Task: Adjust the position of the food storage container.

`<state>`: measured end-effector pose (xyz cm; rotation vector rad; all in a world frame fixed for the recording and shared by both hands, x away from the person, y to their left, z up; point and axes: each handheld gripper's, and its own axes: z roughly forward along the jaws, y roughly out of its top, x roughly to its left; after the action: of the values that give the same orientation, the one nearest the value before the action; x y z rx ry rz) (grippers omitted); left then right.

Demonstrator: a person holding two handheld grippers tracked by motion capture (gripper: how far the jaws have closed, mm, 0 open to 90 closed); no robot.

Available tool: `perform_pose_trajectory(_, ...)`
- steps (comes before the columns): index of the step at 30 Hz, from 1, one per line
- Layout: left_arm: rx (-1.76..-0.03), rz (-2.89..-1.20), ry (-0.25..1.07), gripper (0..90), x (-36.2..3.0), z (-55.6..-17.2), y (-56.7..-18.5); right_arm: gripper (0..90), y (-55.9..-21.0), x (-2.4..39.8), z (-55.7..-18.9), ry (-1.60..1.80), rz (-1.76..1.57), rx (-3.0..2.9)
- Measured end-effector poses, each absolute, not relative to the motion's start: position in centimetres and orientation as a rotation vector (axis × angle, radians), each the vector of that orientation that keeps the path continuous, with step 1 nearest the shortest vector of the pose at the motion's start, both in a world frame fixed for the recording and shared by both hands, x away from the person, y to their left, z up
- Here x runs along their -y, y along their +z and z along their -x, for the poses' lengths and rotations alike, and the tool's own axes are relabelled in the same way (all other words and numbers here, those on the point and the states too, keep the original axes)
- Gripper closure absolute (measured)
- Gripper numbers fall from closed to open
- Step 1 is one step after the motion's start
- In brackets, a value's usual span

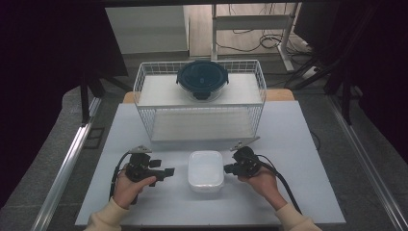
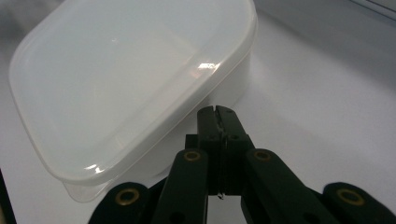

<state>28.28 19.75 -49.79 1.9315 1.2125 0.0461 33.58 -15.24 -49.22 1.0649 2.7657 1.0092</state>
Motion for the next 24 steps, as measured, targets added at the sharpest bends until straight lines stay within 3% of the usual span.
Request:
perform_pose_trajectory(10,-1.216,-1.935,0.067,24.0,-19.8,-28.2,-49.8,89.0,-48.0,17.6,-32.4,1.096,-1.12,-2.647)
perform_pose_trajectory(14,-1.214,-1.933,0.069,24.0,-19.9,-28.2,-49.7,81.6,-47.5,18.9,-31.5,1.206,-1.177,-2.597)
perform_pose_trajectory(15,-1.215,-1.931,0.07,24.0,-19.8,-28.2,-49.6,75.7,-47.5,19.1,-31.4,1.245,-1.189,-2.581)
perform_pose_trajectory(16,-1.213,-1.93,0.073,24.0,-19.9,-28.1,-49.6,58.9,-47.2,19.5,-31.0,1.305,-1.231,-2.539)
perform_pose_trajectory(17,-1.212,-1.928,0.074,24.0,-19.8,-28.1,-49.6,51.3,-47.1,19.6,-30.9,1.325,-1.247,-2.515)
perform_pose_trajectory(18,-1.212,-1.928,0.074,24.0,-19.8,-28.1,-49.6,51.3,-47.1,19.6,-30.9,1.325,-1.247,-2.515)
perform_pose_trajectory(19,-1.213,-1.924,0.077,24.0,-19.8,-28.1,-49.6,40.6,-46.9,19.6,-30.4,1.361,-1.284,-2.467)
perform_pose_trajectory(24,-1.212,-1.922,0.081,24.0,-19.8,-28.1,-49.6,31.7,-47.2,19.8,-29.7,1.439,-1.327,-2.44)
